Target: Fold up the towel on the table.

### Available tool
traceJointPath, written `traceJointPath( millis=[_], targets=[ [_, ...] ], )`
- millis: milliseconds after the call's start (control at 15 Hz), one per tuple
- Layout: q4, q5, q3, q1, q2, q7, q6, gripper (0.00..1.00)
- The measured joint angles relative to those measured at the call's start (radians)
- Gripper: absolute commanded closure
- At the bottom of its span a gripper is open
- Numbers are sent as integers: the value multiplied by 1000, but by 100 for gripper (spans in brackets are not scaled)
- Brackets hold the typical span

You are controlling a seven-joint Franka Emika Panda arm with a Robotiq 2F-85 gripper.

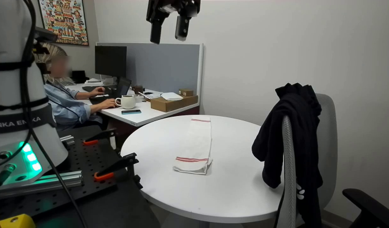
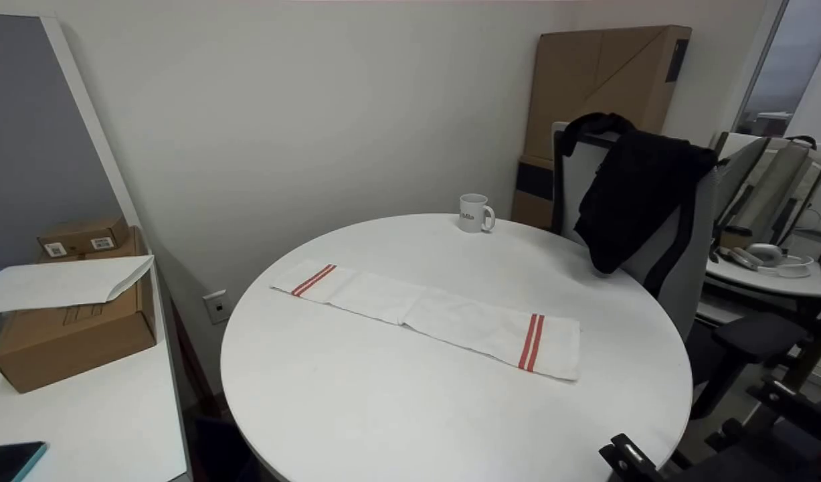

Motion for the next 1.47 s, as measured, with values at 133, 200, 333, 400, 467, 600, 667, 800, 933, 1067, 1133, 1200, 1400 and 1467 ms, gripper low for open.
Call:
traceJointPath(
  millis=[133, 200, 333, 400, 467, 600, 667, 800, 933, 1067, 1133, 1200, 1400, 1467],
  targets=[
    [-27, 20, -23, -11, 29, 54, 88, 0],
    [-42, 32, -33, -20, 47, 79, 136, 0],
    [-70, 57, -46, -42, 88, 121, 232, 0],
    [-83, 69, -50, -54, 110, 137, 275, 0],
    [-95, 81, -51, -65, 132, 150, 315, 0],
    [-115, 103, -51, -80, 178, 168, 384, 0],
    [-123, 115, -51, -83, 199, 175, 411, 0],
    [-135, 138, -44, -82, 239, 187, 454, 0],
    [-149, 154, -16, -77, 276, 212, 496, 0],
    [-167, 161, 27, -63, 314, 257, 544, 0],
    [-176, 161, 51, -55, 335, 283, 571, 0],
    [-186, 161, 75, -46, 360, 314, 603, 0],
    [-200, 159, 140, -25, 462, 407, 707, 0],
    [-200, 158, 156, -21, 503, 438, 745, 0]
  ],
)
